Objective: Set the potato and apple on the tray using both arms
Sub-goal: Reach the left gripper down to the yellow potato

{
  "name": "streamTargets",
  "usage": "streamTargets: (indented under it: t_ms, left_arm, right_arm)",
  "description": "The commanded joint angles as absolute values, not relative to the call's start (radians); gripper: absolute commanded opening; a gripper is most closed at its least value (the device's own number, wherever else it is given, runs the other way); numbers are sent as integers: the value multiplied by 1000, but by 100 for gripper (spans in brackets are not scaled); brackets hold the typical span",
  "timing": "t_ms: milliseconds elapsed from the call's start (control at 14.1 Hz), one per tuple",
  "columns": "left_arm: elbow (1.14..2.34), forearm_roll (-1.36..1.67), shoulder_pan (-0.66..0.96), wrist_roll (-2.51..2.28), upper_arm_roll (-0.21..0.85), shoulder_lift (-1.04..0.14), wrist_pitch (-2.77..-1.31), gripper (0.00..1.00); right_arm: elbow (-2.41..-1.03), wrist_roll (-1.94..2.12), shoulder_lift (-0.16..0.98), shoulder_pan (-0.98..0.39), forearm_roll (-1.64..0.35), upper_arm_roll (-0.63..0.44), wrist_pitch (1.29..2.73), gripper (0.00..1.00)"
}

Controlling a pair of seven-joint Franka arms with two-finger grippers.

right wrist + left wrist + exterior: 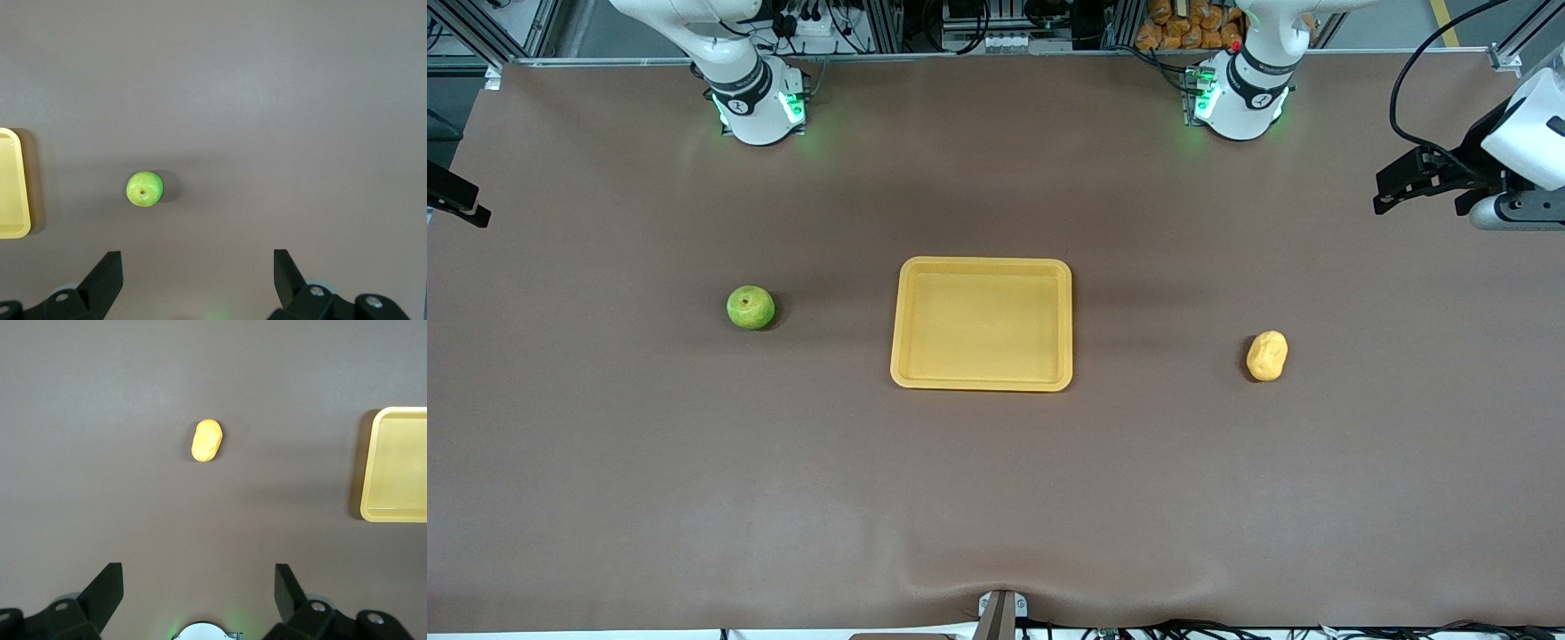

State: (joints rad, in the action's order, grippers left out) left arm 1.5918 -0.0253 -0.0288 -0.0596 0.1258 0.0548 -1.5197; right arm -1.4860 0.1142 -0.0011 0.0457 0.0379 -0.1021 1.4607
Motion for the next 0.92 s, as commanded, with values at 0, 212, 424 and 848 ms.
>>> streamTargets:
  t_ms: [0, 212, 424, 848]
  left_arm:
    - [1594, -31, -34, -74, 130, 60, -1506, 100]
    - [1594, -31, -46, -83, 130, 3, -1505, 100]
    - [1575, -40, -90, -84, 130, -93, -1491, 100]
    - [1534, -28, -112, -77, 130, -256, -1493, 100]
  right_arm:
    - [-1476, 129, 2, 63, 29, -91, 1454, 100]
    - [-1476, 129, 2, 64, 29, -91, 1453, 100]
    - [-1476, 129, 2, 64, 29, -91, 1454, 100]
    - [-1474, 126, 6, 61, 22, -91, 1462, 100]
